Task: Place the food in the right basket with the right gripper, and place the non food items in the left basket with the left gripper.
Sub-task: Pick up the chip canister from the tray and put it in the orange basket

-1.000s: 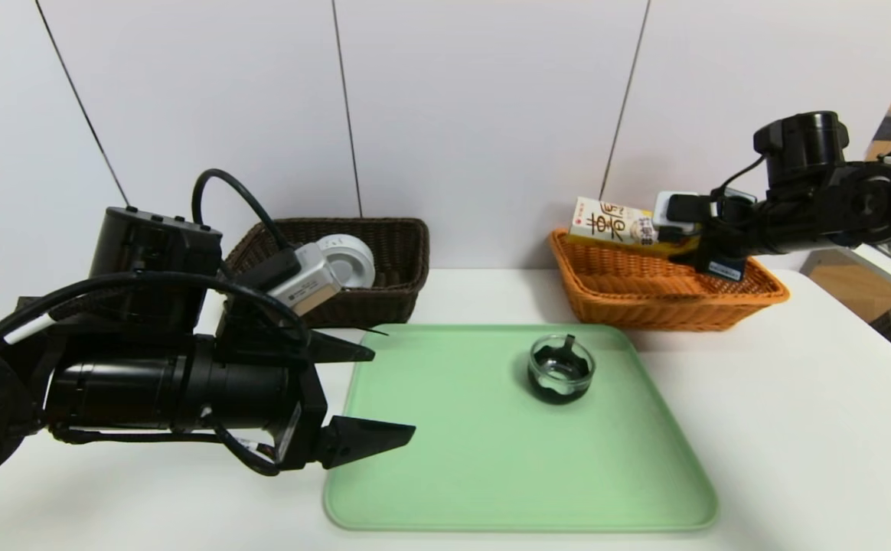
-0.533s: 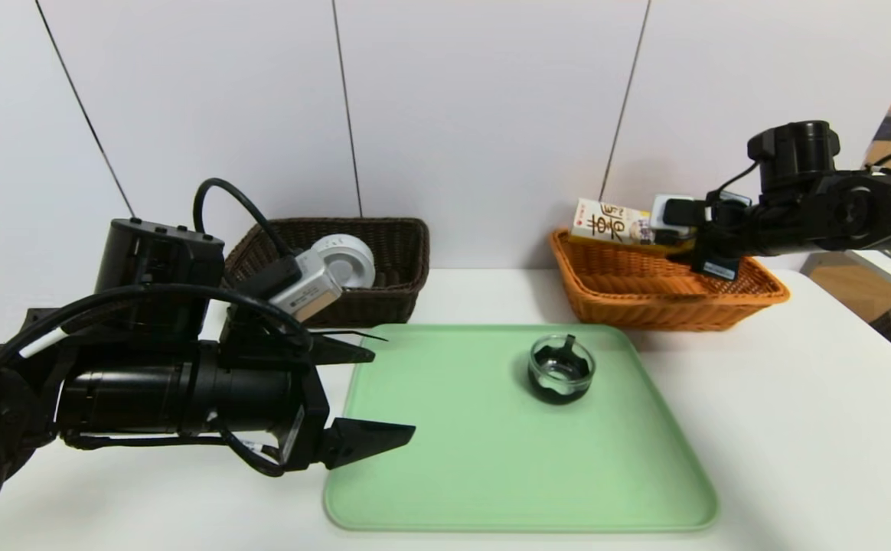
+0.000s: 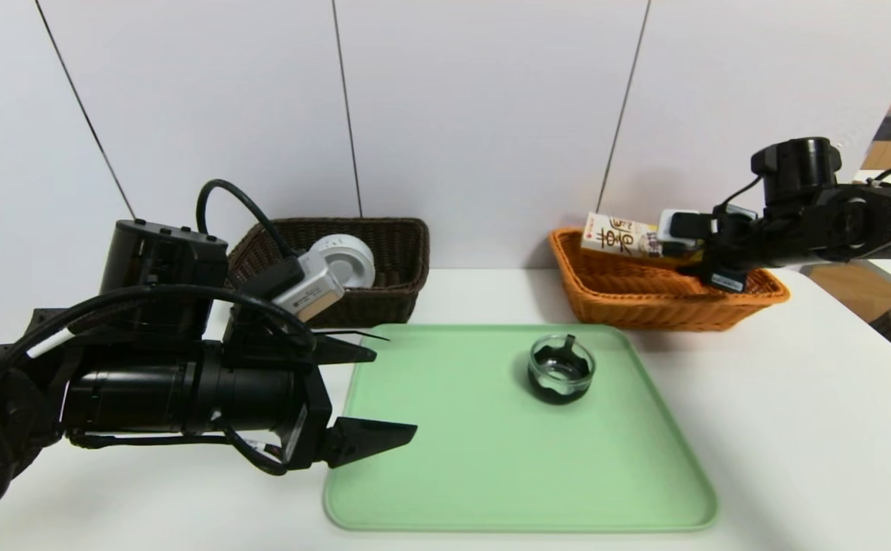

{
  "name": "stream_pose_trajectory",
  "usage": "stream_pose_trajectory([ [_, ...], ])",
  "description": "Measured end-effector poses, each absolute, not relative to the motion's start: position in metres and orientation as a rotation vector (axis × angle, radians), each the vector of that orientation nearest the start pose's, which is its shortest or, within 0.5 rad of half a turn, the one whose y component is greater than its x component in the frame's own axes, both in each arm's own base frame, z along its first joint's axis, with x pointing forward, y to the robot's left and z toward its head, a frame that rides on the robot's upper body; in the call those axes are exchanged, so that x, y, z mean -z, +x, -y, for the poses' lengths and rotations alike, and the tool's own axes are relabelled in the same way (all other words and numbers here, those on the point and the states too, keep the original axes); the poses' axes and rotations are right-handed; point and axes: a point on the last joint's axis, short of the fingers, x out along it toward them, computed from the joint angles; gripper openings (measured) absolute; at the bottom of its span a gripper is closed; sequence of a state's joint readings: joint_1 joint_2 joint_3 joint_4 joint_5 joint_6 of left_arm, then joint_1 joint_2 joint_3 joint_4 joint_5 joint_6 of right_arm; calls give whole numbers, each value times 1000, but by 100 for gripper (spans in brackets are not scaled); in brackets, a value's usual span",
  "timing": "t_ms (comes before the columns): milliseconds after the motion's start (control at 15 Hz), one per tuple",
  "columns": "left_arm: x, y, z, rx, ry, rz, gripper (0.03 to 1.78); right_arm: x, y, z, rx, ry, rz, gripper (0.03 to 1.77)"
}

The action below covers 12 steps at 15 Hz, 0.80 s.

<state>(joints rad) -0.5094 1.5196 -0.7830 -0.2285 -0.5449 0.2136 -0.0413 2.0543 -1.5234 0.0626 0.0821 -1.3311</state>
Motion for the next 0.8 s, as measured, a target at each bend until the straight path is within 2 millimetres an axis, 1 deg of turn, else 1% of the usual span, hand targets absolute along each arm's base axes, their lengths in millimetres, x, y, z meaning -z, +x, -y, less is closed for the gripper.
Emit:
stream_pose_trajectory([
  [267,-190,214,133,1083,180,-420,169,-180,416,17,-427,-1248,-487,83],
  [400,-190,214,133,1083,180,-420,169,-180,416,17,-423,-1245,-488,103],
  [533,-190,214,133,1083,180,-420,169,-180,416,16,-421,-1243,-487,118],
  [667,-190,214,133,1084,180,-419,169,-181,416,15,-423,-1237,-486,131],
  [800,-190,214,133,1083,180,-419,169,-188,415,14,-410,-1217,-476,139],
])
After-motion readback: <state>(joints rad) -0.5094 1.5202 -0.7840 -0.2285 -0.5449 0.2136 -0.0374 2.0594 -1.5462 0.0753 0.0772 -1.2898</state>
